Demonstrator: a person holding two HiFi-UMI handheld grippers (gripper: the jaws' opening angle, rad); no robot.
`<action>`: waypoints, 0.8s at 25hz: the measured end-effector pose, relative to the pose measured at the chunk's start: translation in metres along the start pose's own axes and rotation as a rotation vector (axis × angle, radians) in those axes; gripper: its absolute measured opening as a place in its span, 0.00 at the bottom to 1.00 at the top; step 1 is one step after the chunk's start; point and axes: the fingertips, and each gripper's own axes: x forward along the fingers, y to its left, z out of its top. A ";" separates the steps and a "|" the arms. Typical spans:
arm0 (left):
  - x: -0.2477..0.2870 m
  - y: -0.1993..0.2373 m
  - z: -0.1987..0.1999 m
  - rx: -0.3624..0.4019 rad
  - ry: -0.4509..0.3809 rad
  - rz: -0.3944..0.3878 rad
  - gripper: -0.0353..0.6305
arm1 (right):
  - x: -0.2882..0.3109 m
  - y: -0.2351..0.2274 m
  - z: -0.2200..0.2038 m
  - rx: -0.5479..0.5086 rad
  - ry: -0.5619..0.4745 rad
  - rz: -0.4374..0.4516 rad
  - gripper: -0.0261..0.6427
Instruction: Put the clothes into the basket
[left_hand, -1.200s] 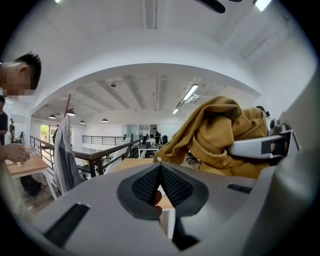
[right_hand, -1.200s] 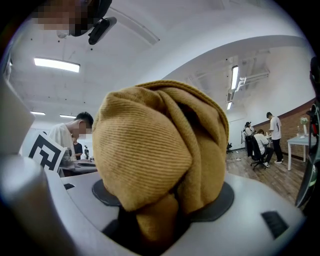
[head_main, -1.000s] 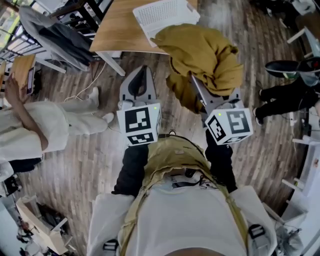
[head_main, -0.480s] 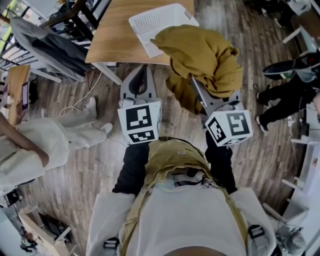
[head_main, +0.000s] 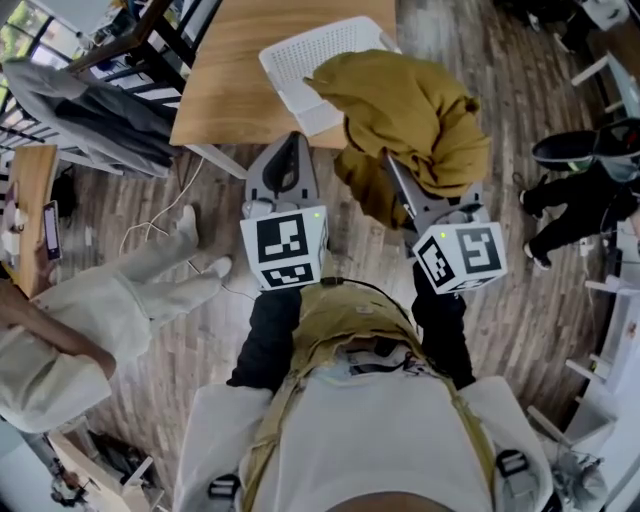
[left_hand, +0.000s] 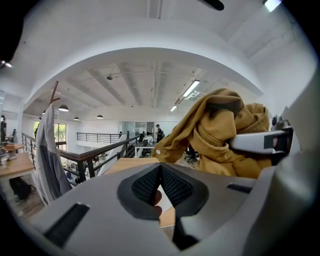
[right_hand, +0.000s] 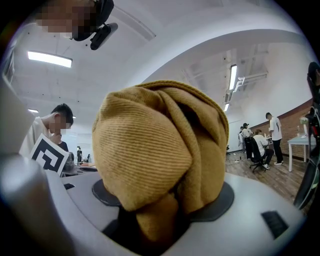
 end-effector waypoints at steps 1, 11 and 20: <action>0.009 0.006 0.001 -0.002 0.004 -0.002 0.05 | 0.010 -0.001 0.001 0.001 -0.001 -0.001 0.56; 0.076 0.055 -0.002 -0.046 0.051 -0.034 0.05 | 0.092 -0.003 -0.003 0.005 0.045 -0.012 0.56; 0.139 0.096 -0.003 -0.056 0.077 -0.059 0.05 | 0.156 -0.020 -0.013 0.023 0.081 -0.057 0.56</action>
